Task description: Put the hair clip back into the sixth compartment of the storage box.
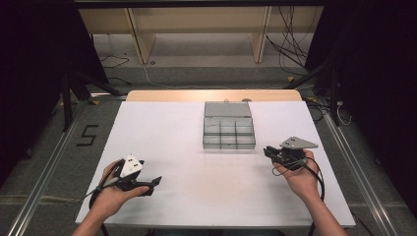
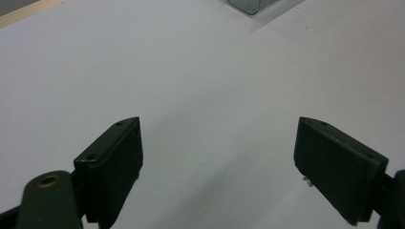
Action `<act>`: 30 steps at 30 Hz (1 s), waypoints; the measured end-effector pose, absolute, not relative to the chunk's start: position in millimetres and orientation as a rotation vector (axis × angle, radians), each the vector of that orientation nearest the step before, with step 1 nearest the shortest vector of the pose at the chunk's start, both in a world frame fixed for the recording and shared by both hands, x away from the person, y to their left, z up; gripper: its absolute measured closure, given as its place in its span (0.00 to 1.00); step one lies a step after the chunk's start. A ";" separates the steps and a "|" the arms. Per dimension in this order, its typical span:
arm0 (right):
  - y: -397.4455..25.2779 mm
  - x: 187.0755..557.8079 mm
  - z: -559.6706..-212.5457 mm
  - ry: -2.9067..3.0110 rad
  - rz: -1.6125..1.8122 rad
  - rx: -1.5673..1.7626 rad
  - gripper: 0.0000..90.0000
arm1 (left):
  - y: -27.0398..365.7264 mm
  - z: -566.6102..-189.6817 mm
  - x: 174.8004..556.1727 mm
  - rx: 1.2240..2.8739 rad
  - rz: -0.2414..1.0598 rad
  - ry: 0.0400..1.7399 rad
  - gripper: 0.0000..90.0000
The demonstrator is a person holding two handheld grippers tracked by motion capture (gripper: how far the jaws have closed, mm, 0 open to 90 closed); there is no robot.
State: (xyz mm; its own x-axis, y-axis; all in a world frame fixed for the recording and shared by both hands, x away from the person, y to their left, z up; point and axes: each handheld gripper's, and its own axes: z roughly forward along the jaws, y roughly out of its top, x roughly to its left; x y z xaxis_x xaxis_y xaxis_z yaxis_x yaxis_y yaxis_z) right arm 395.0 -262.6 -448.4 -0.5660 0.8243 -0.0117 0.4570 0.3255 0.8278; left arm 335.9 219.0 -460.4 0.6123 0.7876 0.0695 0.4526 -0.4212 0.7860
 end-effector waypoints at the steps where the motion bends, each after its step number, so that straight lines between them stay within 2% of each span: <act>1: -262.3 395.5 -448.4 2.162 1.139 1.128 0.90 | 219.3 -460.2 335.9 2.082 0.563 0.971 0.18; 30: -252.9 412.6 -444.4 2.164 1.120 1.165 0.90 | 218.9 -461.0 336.0 2.087 0.570 0.960 0.19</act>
